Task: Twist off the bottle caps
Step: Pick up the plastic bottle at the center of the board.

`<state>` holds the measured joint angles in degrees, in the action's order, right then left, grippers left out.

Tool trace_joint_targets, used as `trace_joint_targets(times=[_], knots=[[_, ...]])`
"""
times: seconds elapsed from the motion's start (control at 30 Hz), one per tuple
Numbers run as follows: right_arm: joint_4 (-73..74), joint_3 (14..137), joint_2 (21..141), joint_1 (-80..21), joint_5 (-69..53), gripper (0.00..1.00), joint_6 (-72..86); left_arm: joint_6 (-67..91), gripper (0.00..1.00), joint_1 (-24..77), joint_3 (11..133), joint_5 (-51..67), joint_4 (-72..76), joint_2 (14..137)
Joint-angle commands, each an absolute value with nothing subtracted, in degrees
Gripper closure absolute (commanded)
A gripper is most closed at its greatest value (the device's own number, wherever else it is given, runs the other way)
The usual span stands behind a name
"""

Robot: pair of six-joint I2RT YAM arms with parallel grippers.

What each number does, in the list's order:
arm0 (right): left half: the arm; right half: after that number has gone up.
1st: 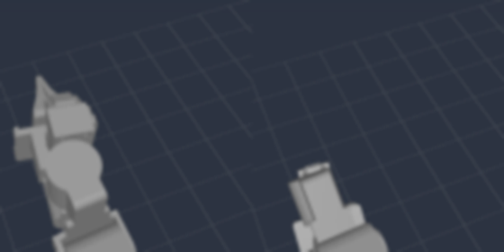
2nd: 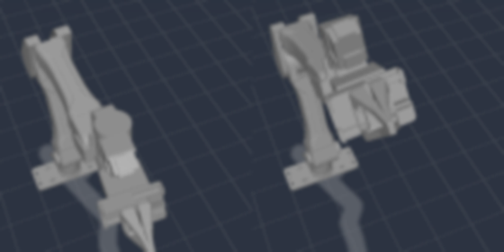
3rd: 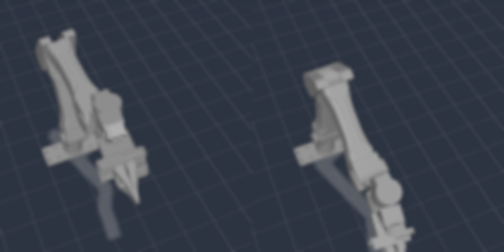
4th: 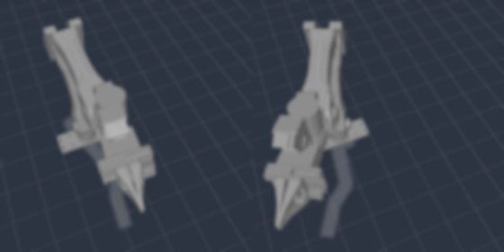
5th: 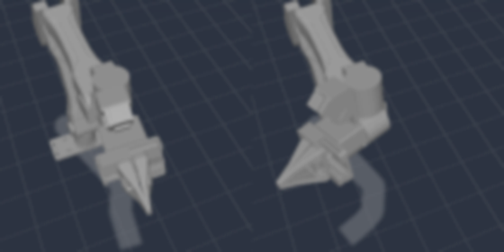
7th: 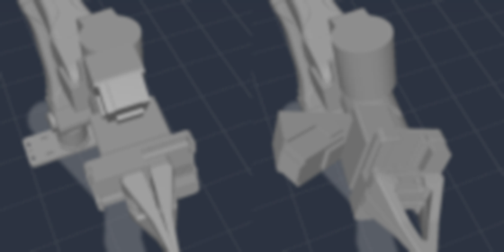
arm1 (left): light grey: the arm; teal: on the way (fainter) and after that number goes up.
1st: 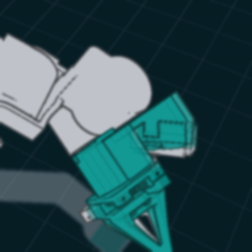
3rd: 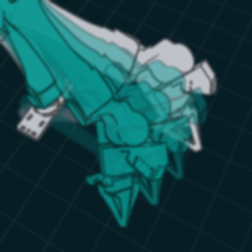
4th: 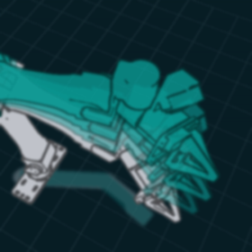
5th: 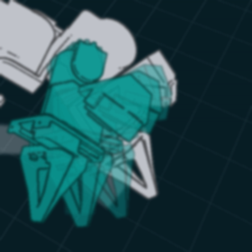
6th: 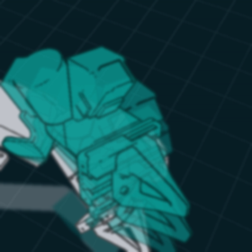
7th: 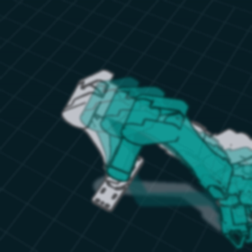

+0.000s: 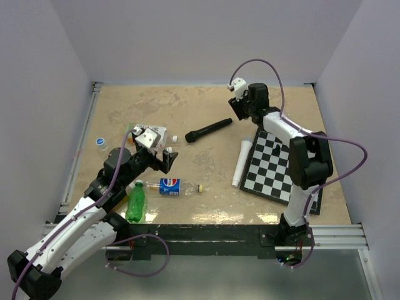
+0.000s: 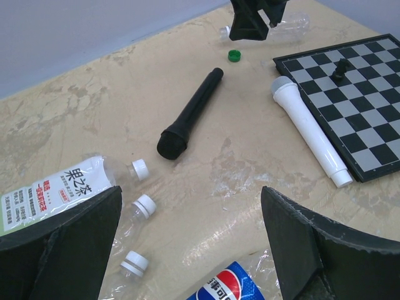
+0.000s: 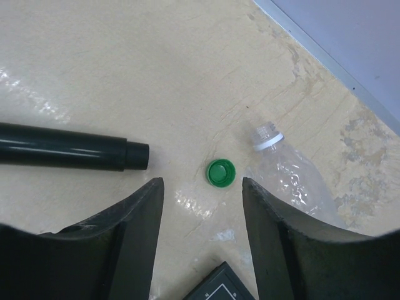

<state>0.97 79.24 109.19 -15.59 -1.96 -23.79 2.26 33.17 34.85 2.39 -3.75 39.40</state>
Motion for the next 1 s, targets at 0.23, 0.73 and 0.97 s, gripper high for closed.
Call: trace_joint_targets(times=[0.23, 0.73, 0.97], knots=[[7.0, 76.0, 95.3, -12.4, -19.0, 0.33, -27.0, 1.1, 0.01, 33.0, 35.3, 1.6, -1.7, 38.9], [7.2, 65.3, 74.9, -4.8, -46.0, 0.1, -27.3, 2.2, 0.0, 33.0, 36.9, 7.3, -2.9, 39.7], [11.9, 66.2, 77.5, -2.6, -53.7, 0.08, -28.9, 6.5, 0.0, 33.1, 41.2, 13.4, -9.2, 43.2]])
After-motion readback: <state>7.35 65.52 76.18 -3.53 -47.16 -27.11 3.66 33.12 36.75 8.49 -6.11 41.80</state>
